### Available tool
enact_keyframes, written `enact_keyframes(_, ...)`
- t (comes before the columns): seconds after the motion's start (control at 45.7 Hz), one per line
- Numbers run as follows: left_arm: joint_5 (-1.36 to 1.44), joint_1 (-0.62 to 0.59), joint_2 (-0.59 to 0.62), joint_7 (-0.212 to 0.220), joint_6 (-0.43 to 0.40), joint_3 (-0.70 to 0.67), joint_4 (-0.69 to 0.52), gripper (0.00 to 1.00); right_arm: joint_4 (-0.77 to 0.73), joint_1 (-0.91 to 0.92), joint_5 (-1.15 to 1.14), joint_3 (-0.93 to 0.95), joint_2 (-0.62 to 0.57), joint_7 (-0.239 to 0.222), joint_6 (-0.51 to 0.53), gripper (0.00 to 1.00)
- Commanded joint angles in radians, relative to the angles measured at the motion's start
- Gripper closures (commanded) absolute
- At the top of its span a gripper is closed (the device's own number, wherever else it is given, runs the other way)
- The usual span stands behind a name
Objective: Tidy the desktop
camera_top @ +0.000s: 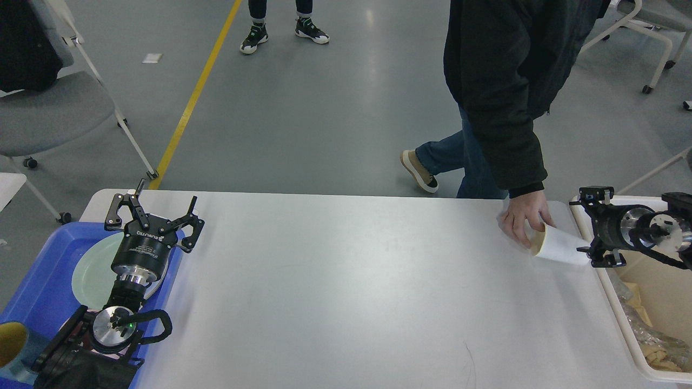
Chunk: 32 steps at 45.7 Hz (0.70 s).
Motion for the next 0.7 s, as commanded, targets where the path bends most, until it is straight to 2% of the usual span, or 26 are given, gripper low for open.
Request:
enact_keyframes(0.0,0.000,0.000,0.000,0.000,0.000,0.000,0.000,0.04,-0.042,-0.048,-0.006,0.033,0.031,0.000,-0.006,0.00)
enact_keyframes(0.35,0.000,0.000,0.000,0.000,0.000,0.000,0.000,0.04,-0.042,-0.073,-0.006,0.031,0.030,-0.008,-0.003,0.00)
enact_keyframes(0.438,0.000,0.000,0.000,0.000,0.000,0.000,0.000,0.04,-0.038,-0.064,-0.006,0.034,0.024,-0.066,0.008,0.00)
enact_keyframes(0.591,0.000,0.000,0.000,0.000,0.000,0.000,0.000,0.04,-0.001,-0.006,0.008,0.066,-0.002,-0.231,0.016,0.00)
enact_keyframes(0.679,0.000,0.000,0.000,0.000,0.000,0.000,0.000,0.04,0.005,0.001,0.011,0.146,-0.045,-0.278,0.014,0.00)
